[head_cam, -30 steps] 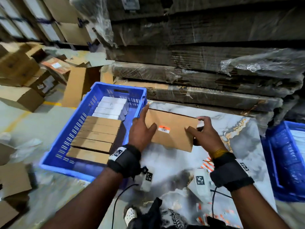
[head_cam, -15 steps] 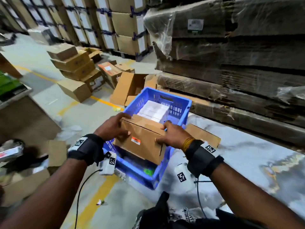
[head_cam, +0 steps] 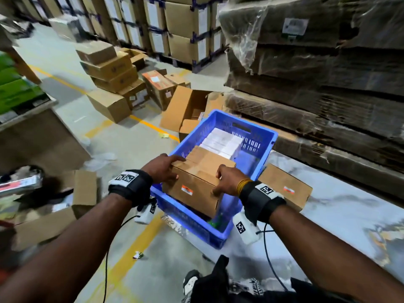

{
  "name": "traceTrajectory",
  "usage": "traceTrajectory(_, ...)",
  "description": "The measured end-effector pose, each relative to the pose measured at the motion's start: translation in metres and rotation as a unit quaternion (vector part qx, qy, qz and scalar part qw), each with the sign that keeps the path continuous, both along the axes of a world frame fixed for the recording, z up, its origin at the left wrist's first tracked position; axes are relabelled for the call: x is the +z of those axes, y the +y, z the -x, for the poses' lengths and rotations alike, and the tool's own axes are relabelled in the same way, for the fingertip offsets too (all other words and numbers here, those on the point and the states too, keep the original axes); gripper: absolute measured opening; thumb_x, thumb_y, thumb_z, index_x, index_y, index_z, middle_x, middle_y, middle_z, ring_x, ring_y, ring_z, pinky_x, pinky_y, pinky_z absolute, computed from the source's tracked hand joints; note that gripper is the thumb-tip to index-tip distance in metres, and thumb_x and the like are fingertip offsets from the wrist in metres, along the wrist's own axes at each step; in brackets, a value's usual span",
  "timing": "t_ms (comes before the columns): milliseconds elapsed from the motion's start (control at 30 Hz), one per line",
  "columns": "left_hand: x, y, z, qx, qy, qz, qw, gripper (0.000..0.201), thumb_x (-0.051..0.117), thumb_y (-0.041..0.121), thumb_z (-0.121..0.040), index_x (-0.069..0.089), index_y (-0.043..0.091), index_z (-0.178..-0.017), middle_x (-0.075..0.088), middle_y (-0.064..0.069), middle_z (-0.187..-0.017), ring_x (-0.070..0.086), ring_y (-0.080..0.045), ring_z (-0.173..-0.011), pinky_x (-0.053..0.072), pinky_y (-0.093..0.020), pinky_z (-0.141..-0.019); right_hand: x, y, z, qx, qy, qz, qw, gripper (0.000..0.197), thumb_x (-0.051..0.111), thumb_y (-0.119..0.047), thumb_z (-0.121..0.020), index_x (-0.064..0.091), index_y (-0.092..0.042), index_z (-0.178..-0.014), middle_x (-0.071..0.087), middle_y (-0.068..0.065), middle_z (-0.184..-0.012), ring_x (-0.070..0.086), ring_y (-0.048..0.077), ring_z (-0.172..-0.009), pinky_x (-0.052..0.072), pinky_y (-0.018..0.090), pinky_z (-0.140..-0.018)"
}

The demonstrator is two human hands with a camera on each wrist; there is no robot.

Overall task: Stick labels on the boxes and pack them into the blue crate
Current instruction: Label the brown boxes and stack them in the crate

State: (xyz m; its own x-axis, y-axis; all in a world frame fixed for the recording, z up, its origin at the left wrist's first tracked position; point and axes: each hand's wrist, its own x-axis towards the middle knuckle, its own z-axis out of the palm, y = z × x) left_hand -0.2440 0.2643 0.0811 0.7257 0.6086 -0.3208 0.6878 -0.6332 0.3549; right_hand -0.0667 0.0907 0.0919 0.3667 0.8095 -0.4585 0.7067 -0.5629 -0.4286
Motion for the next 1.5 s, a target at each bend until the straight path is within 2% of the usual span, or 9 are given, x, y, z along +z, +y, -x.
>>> traceTrajectory(133, -0.013, 0.009, -0.004, -0.009, 0.044, 0.028, 0.999, 0.057, 0.075, 0.022, -0.081, 0.053, 0.035, -0.132, 0.05, -0.009, -0.114, 0.058, -0.022, -0.093, 0.048, -0.029, -0.091, -0.021, 0.003, 0.011, 0.005, 0.02, 0.034, 0.999, 0.058, 0.086, -0.034, -0.069, 0.049, -0.016, -0.111, 0.061, 0.01, -0.115, 0.058, 0.025, -0.099, 0.041, 0.026, -0.073)
traceTrajectory(233, -0.025, 0.009, -0.001, -0.006, 0.08, 0.025, 0.997, 0.058, 0.073, 0.022, -0.079, 0.052, 0.038, -0.131, 0.043, -0.008, -0.123, 0.059, -0.027, -0.1, 0.048, -0.035, -0.096, -0.04, 0.004, 0.024, 0.003, 0.011, 0.036, 0.999, 0.064, 0.085, -0.031, -0.07, 0.048, -0.011, -0.118, 0.059, 0.012, -0.119, 0.057, 0.029, -0.107, 0.04, 0.026, -0.075)
traceTrajectory(400, -0.045, 0.002, 0.001, -0.037, 0.157, -0.023, 0.987, 0.058, 0.075, 0.018, -0.077, 0.053, 0.032, -0.128, 0.042, -0.007, -0.131, 0.06, -0.032, -0.106, 0.049, -0.034, -0.085, -0.074, 0.015, 0.048, 0.022, -0.011, 0.067, 0.997, 0.07, 0.08, -0.024, -0.075, 0.038, -0.007, -0.128, 0.049, 0.019, -0.128, 0.051, 0.038, -0.118, 0.046, 0.039, -0.094)
traceTrajectory(500, -0.054, 0.002, -0.004, -0.057, 0.19, -0.045, 0.979, 0.048, 0.067, 0.014, -0.082, 0.053, 0.025, -0.127, 0.043, -0.011, -0.132, 0.061, -0.035, -0.108, 0.051, -0.038, -0.089, -0.083, 0.024, 0.055, 0.042, -0.02, 0.095, 0.994, 0.071, 0.077, -0.02, -0.075, 0.035, -0.006, -0.131, 0.046, 0.023, -0.13, 0.05, 0.042, -0.12, 0.046, 0.045, -0.098)
traceTrajectory(633, -0.061, 0.004, -0.017, -0.085, 0.213, -0.08, 0.97, 0.034, 0.049, 0.018, -0.095, 0.055, 0.019, -0.129, 0.049, -0.015, -0.133, 0.057, -0.034, -0.118, 0.045, -0.039, -0.096, -0.086, 0.036, 0.049, 0.069, -0.027, 0.13, 0.989, 0.069, 0.078, -0.022, -0.075, 0.038, -0.006, -0.128, 0.05, 0.023, -0.128, 0.054, 0.042, -0.116, 0.049, 0.044, -0.094)
traceTrajectory(833, -0.078, -0.002, -0.027, -0.129, 0.249, -0.139, 0.95, 0.031, 0.038, 0.016, -0.1, 0.057, 0.011, -0.124, 0.054, -0.016, -0.126, 0.061, -0.034, -0.113, 0.052, -0.044, -0.086, -0.094, 0.043, 0.043, 0.09, -0.038, 0.14, 0.985, 0.052, 0.077, -0.02, -0.079, 0.054, -0.007, -0.124, 0.058, 0.02, -0.125, 0.059, 0.036, -0.113, 0.049, 0.033, -0.087)
traceTrajectory(1133, -0.082, 0.001, -0.02, -0.104, 0.248, -0.118, 0.956, 0.021, 0.046, 0.017, -0.093, 0.064, 0.013, -0.103, 0.069, -0.008, -0.112, 0.067, -0.027, -0.106, 0.052, -0.034, -0.08, -0.091, 0.048, 0.04, 0.13, -0.047, 0.142, 0.98, 0.038, 0.072, -0.02, -0.082, 0.062, -0.008, -0.117, 0.062, 0.016, -0.12, 0.063, 0.032, -0.106, 0.045, 0.029, -0.073)
traceTrajectory(1333, -0.068, 0.001, -0.03, -0.082, 0.257, -0.092, 0.959, 0.021, 0.052, 0.017, -0.089, 0.066, 0.015, -0.105, 0.069, -0.006, -0.114, 0.066, -0.025, -0.108, 0.05, -0.032, -0.081, -0.067, 0.037, 0.002, 0.025, -0.006, 0.008, 1.0, 0.007, 0.064, -0.032, -0.083, 0.06, -0.026, -0.083, 0.069, 0.005, -0.1, 0.066, 0.027, -0.088, 0.055, 0.036, -0.081)
traceTrajectory(1500, -0.045, -0.017, -0.079, -0.088, 0.208, -0.079, 0.971, 0.033, 0.071, 0.03, -0.083, 0.063, 0.016, -0.112, 0.064, -0.007, -0.119, 0.061, -0.028, -0.112, 0.052, -0.038, -0.085, -0.046, 0.01, -0.048, -0.111, -0.022, -0.125, 0.986, 0.006, 0.058, -0.035, -0.083, 0.059, -0.03, -0.078, 0.07, -0.001, -0.087, 0.064, 0.023, -0.083, 0.055, 0.035, -0.078)
